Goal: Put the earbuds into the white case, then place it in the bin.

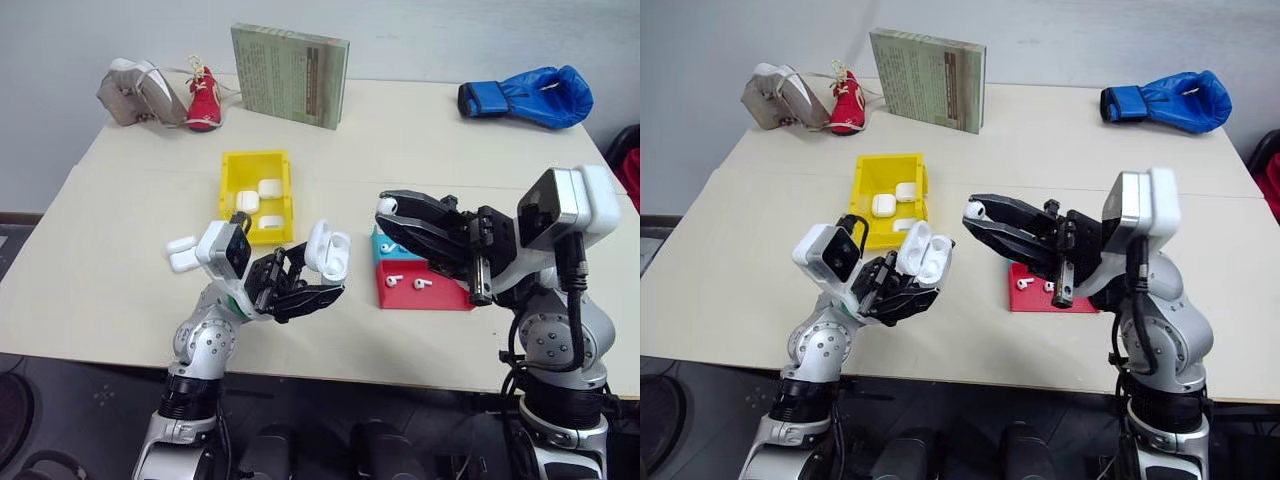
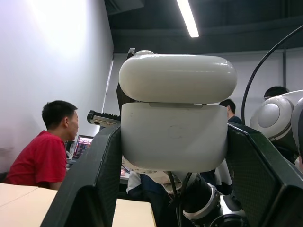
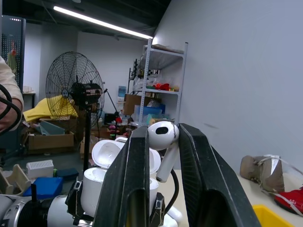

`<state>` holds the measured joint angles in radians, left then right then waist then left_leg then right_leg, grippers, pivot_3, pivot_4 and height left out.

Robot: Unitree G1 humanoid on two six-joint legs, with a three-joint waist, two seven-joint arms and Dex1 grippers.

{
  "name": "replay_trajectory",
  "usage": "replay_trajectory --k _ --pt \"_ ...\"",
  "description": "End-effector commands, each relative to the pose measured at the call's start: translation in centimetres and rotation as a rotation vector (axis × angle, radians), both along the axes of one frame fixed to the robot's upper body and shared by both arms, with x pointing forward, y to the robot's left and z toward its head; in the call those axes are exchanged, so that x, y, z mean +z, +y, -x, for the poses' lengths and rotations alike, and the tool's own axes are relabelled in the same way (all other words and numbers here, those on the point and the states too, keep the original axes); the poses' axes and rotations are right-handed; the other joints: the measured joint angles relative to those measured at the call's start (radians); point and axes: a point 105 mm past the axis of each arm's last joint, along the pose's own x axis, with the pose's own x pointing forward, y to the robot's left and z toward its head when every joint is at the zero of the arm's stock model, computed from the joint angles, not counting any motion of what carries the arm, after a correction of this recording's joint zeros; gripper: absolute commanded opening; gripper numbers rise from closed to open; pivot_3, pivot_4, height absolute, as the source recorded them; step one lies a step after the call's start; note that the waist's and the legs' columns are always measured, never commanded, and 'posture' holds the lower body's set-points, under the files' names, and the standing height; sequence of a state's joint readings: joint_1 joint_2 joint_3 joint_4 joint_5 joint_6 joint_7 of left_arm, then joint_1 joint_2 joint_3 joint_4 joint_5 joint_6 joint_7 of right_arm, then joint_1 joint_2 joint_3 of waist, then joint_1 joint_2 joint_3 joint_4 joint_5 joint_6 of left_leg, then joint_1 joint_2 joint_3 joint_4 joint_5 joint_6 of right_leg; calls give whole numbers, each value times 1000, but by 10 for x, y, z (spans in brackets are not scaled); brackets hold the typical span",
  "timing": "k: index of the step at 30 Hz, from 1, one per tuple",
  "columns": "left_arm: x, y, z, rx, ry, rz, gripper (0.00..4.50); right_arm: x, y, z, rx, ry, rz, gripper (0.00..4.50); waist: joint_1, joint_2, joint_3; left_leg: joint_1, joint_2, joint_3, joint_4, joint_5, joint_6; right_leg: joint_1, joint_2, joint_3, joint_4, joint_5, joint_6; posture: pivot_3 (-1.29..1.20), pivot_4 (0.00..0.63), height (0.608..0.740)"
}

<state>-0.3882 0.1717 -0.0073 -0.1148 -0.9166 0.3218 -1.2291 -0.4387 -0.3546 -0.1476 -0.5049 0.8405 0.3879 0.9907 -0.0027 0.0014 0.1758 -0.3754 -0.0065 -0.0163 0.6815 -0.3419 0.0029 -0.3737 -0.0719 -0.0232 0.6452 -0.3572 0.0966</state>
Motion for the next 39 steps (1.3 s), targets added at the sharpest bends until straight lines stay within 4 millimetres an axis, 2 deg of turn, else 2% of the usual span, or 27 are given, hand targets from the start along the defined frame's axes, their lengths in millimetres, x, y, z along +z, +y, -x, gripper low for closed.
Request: replay_trajectory --k 1,12,31,39 --pt "13 0 5 -17 -39 14 2793 4 12 8 42 -72 -14 453 -1 0 0 0 0 0 0 0 0 0 0 0 0 0 0 0 150 740" --pt "15 -6 11 -19 -33 14 2793 -6 28 3 56 -81 -23 453 -2 0 0 0 0 0 0 0 0 -1 0 0 -1 0 0 0 150 740" --pt "11 -7 11 -21 -57 1 2793 -33 28 -8 42 -39 53 453 -1 0 0 0 0 0 0 0 0 -1 0 1 -1 0 0 0 150 740" --pt "2 -10 11 -32 -59 -44 2793 -35 30 -8 56 -49 70 453 -2 0 0 0 0 0 0 0 0 -1 0 1 -1 0 0 0 150 740"
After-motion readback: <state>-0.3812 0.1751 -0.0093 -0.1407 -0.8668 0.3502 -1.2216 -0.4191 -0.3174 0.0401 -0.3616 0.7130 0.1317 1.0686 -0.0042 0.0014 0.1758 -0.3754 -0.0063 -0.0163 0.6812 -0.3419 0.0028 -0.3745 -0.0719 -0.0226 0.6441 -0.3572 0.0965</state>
